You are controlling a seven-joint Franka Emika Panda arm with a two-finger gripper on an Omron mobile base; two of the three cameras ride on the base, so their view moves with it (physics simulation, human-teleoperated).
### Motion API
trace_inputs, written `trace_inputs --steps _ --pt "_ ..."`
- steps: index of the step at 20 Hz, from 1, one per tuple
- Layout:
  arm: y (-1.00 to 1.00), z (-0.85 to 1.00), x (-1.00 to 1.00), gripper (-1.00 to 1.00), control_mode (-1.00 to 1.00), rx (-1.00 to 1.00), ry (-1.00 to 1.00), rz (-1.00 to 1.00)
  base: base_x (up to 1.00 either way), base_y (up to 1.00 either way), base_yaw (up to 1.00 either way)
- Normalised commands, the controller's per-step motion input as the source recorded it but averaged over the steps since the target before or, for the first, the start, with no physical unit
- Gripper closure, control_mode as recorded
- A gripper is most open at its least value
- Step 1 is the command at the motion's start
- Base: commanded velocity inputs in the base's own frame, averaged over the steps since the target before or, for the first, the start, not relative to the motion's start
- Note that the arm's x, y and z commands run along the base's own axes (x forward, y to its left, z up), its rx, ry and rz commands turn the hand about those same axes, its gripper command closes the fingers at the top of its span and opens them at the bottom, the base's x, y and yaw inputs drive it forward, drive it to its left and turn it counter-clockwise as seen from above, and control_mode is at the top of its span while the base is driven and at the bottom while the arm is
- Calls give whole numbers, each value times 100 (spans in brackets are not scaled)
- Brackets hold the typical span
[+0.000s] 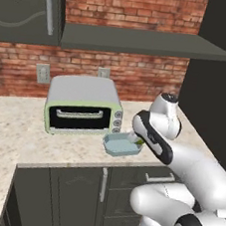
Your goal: Take the lime and cucumber out of the freezer and place them in the tupperware container on the counter. Then put the tupperware containing the vegetables back in the freezer.
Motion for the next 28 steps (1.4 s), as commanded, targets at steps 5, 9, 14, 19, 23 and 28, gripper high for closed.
trace_inputs --steps 5,9,14,19,23,28 --pt "2 -37 33 100 -100 0 1 0 0 0 0" --pt "3 -44 42 100 -100 -3 0 0 0 0 0" --pt "1 -34 32 100 -100 -1 0 0 0 0 0" --pt "0 -34 33 100 -100 0 0 0 0 0 0" --pt "0 -20 23 100 -100 0 2 0 0 0 0" --pt "4 -13 8 -100 -100 0 0 0 0 0 0"
